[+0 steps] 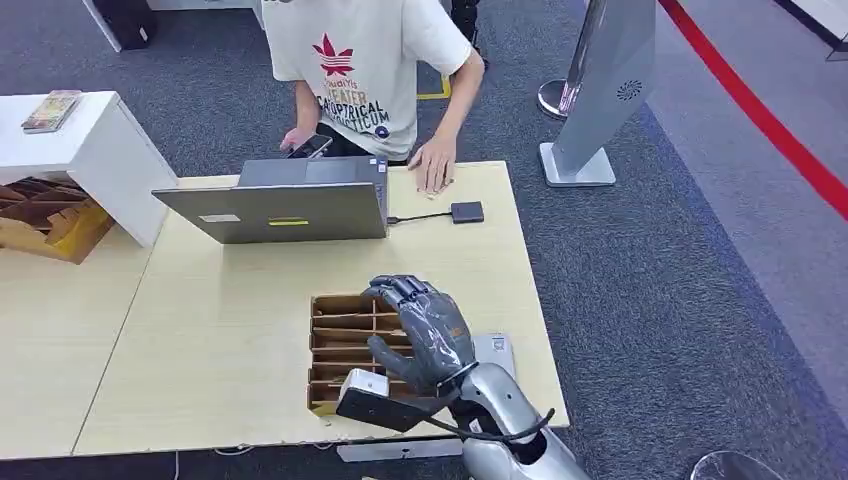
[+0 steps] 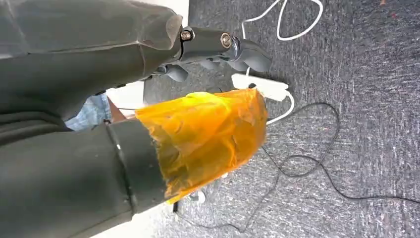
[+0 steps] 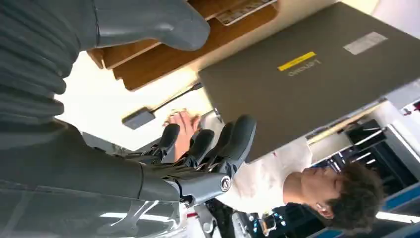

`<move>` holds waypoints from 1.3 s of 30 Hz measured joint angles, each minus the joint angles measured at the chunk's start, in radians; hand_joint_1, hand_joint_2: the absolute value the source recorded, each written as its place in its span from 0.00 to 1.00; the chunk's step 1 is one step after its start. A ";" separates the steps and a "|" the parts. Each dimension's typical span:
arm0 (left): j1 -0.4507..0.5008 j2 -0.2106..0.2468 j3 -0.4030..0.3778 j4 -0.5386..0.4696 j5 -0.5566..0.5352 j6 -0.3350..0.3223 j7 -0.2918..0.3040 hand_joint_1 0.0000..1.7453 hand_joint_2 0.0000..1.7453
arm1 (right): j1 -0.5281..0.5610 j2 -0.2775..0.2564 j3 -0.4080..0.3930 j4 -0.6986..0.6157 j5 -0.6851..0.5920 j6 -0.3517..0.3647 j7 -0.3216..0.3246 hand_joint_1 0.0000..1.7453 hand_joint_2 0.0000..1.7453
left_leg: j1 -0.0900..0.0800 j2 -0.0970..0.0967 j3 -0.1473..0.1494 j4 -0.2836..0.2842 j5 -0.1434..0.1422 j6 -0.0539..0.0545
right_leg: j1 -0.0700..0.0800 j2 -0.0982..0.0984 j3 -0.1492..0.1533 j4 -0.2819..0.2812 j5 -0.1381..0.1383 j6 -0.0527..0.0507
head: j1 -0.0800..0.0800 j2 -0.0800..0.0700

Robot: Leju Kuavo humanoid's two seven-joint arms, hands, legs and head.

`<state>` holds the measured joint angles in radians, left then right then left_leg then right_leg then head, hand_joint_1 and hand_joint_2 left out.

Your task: Pass the card to the sensor for recognition and then transmit it.

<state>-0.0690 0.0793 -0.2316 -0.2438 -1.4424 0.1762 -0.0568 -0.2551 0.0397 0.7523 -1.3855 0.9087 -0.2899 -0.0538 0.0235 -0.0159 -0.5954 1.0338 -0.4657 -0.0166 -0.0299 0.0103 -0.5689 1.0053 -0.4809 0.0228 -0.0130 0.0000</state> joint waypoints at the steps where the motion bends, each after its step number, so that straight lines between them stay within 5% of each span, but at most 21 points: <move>1: 0.000 0.001 -0.003 0.000 -0.002 0.000 0.000 0.00 0.00 | 0.000 -0.001 0.000 0.010 0.023 -0.010 0.007 0.42 1.00 | 0.000 0.000 0.000 0.000 0.000 0.000 | 0.000 0.000 0.000 0.000 0.000 0.000 | 0.000 0.000; 14: 0.005 0.009 -0.051 0.000 -0.015 0.006 -0.011 0.00 0.00 | 0.007 -0.028 0.000 0.076 0.147 -0.037 0.043 0.47 1.00 | 0.000 0.000 0.000 0.000 0.000 0.000 | 0.000 0.000 0.000 0.000 0.000 0.000 | 0.000 0.000; 39: 0.013 0.023 -0.102 0.000 -0.039 0.012 -0.032 0.00 0.00 | 0.012 -0.050 0.000 0.117 0.156 -0.035 0.047 0.46 1.00 | 0.000 0.000 0.000 0.000 0.000 0.000 | 0.000 0.000 0.000 0.000 0.000 0.000 | 0.000 0.000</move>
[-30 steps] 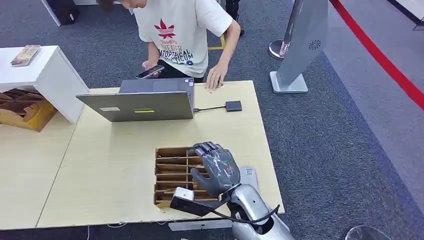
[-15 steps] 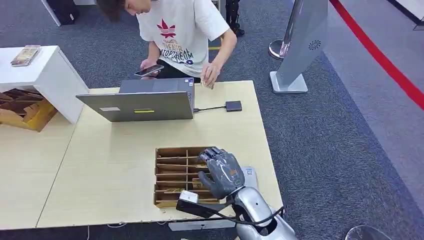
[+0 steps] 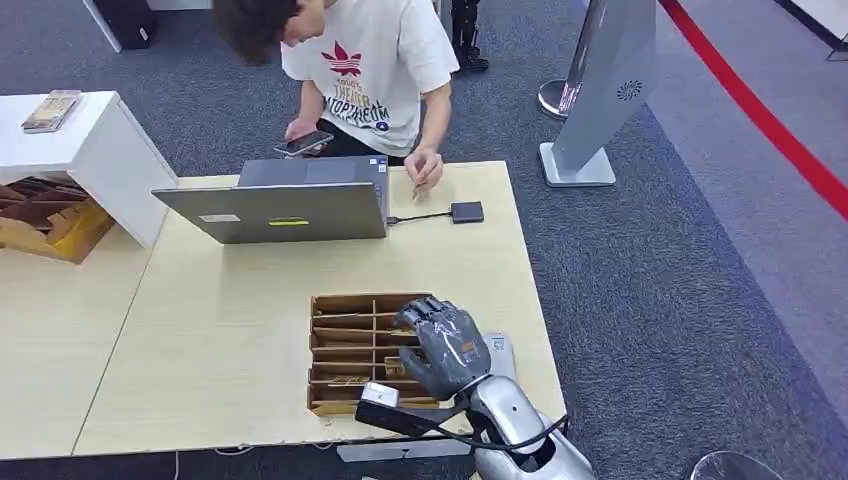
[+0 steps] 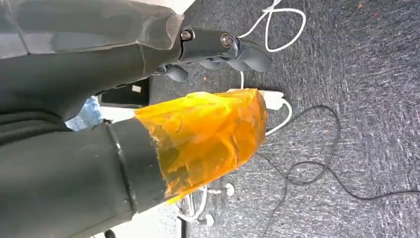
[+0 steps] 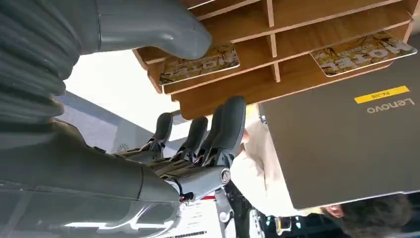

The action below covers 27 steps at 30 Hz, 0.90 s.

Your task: Pass the card to the sensor for recognition and then transmit it.

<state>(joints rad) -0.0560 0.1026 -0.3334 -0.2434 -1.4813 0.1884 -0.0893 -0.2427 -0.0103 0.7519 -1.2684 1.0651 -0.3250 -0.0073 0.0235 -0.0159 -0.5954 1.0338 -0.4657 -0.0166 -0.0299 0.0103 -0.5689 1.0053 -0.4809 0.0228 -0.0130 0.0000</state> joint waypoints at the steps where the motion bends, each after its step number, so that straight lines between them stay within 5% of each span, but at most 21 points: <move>1: 0.000 0.000 -0.002 0.000 -0.001 0.000 0.000 0.00 0.00 | 0.000 0.000 0.000 0.001 0.000 0.000 0.000 0.46 1.00 | 0.000 0.000 0.000 0.000 0.000 0.000 | 0.000 0.000 0.000 0.000 0.000 0.000 | 0.000 0.000; 27: -0.001 0.008 -0.035 0.000 -0.015 -0.003 -0.024 0.00 0.00 | -0.007 0.001 0.002 0.015 -0.031 0.017 -0.008 0.48 1.00 | 0.000 0.000 0.000 0.000 0.000 0.000 | 0.000 0.000 0.000 0.000 0.000 0.000 | 0.000 0.000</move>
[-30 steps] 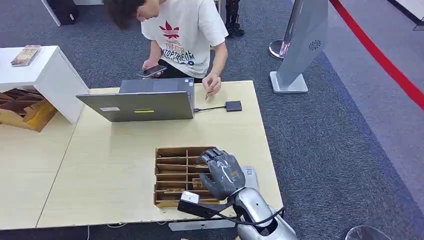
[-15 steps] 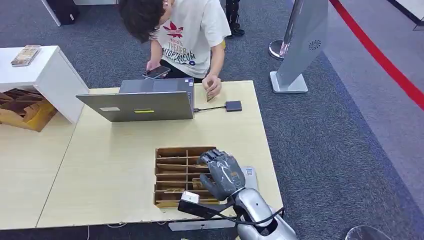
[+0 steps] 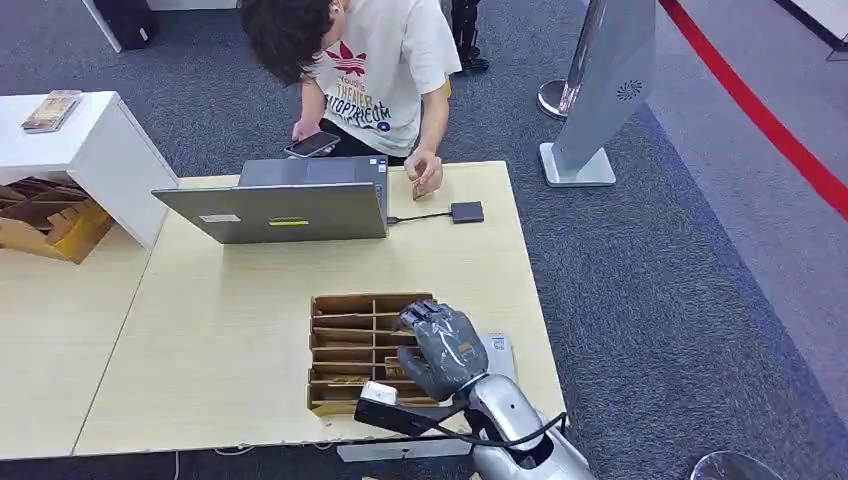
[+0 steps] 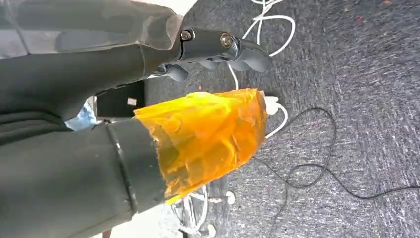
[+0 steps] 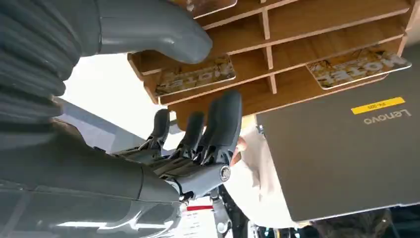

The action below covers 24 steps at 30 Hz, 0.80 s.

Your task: Pass the card to the sensor for recognition and then transmit it.

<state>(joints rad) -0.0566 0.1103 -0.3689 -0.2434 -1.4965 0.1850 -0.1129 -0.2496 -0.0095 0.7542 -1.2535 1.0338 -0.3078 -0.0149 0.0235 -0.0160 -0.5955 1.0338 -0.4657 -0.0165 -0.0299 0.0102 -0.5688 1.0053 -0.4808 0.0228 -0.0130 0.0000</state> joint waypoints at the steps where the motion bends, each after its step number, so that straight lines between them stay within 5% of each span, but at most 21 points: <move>1: 0.000 0.001 -0.005 0.000 -0.001 0.000 -0.003 0.00 0.00 | -0.001 0.001 0.001 0.002 -0.002 0.000 0.000 0.48 1.00 | 0.000 0.000 0.000 0.000 0.000 0.000 | 0.000 0.000 0.000 0.000 0.000 0.000 | 0.000 0.000; 2: 0.000 0.001 -0.007 0.000 -0.002 0.000 -0.005 0.00 0.00 | -0.002 0.002 0.002 0.002 -0.003 0.000 0.000 0.48 1.00 | 0.000 0.000 0.000 0.000 0.000 0.000 | 0.000 0.000 0.000 0.000 0.000 0.000 | 0.000 0.000; 4: -0.001 0.006 -0.021 0.000 -0.006 -0.003 -0.016 0.00 0.00 | -0.011 0.007 0.013 0.017 -0.011 0.006 0.000 0.79 1.00 | 0.000 0.000 0.000 0.000 0.000 0.000 | 0.000 0.000 0.000 0.000 0.000 0.000 | 0.000 0.000; 6: -0.001 0.009 -0.037 0.000 -0.011 -0.003 -0.019 0.00 0.00 | -0.019 0.008 0.014 0.025 -0.017 0.013 0.000 0.90 1.00 | 0.000 0.000 0.000 0.000 0.000 0.000 | 0.000 0.000 0.000 0.000 0.000 0.000 | 0.000 0.000; 24: -0.002 0.017 -0.064 0.000 -0.019 -0.002 -0.030 0.00 0.00 | -0.028 0.008 0.019 0.034 -0.031 0.016 -0.002 0.97 1.00 | 0.000 0.000 0.000 0.000 0.000 0.000 | 0.000 0.000 0.000 0.000 0.000 0.000 | 0.000 0.000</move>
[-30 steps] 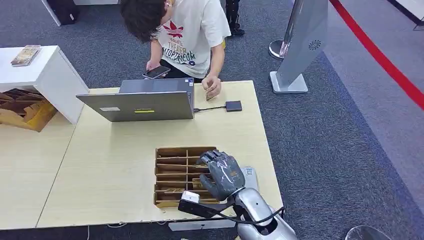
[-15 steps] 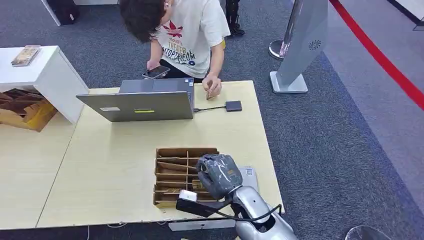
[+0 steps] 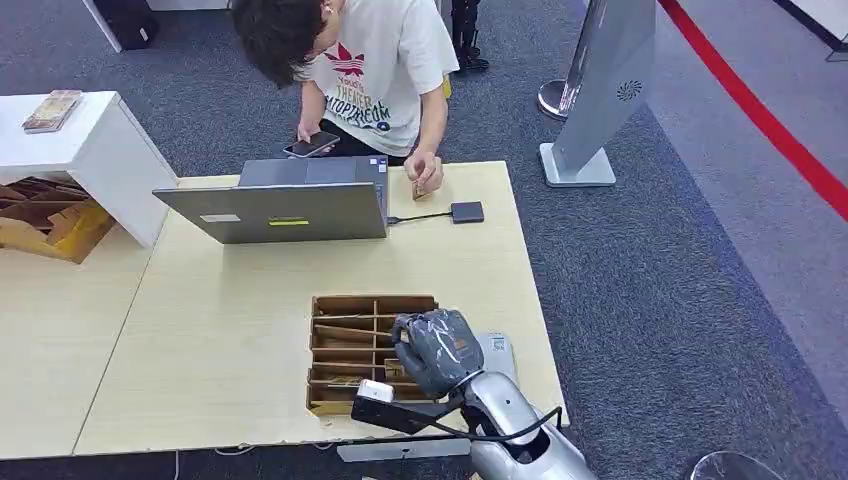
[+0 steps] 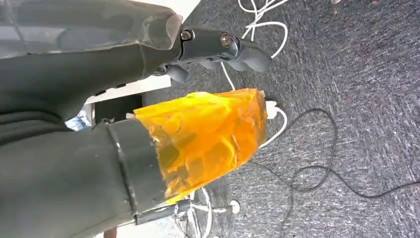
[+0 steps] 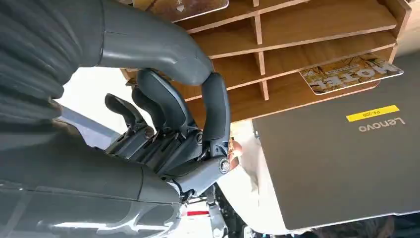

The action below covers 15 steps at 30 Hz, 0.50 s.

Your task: Pass the card to the sensor for recognition and then transmit it.

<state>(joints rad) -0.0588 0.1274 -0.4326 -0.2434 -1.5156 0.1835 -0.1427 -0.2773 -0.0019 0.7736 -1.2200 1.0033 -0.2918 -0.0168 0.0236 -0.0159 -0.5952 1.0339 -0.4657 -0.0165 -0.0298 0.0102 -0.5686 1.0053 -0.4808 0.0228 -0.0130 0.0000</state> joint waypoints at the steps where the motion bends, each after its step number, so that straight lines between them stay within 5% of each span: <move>1: 0.000 0.000 -0.002 0.000 0.000 0.002 -0.001 0.00 0.00 | 0.000 0.000 0.000 0.000 -0.001 0.000 0.000 0.96 1.00 | 0.000 0.000 0.000 0.000 0.000 0.000 | 0.000 0.000 0.000 0.000 0.000 0.000 | 0.000 0.000; 15: 0.000 0.012 -0.032 0.000 -0.010 0.005 -0.010 0.00 0.00 | -0.001 0.000 0.003 0.004 -0.019 -0.001 -0.004 0.99 1.00 | 0.000 0.000 0.000 0.000 0.000 0.000 | 0.000 0.000 0.000 0.000 0.000 0.000 | 0.000 0.000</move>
<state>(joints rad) -0.0588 0.1392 -0.4643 -0.2434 -1.5251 0.1884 -0.1526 -0.2784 -0.0019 0.7771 -1.2161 0.9838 -0.2930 -0.0210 0.0237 -0.0159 -0.5952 1.0338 -0.4657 -0.0165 -0.0297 0.0102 -0.5686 1.0053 -0.4808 0.0228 -0.0130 0.0000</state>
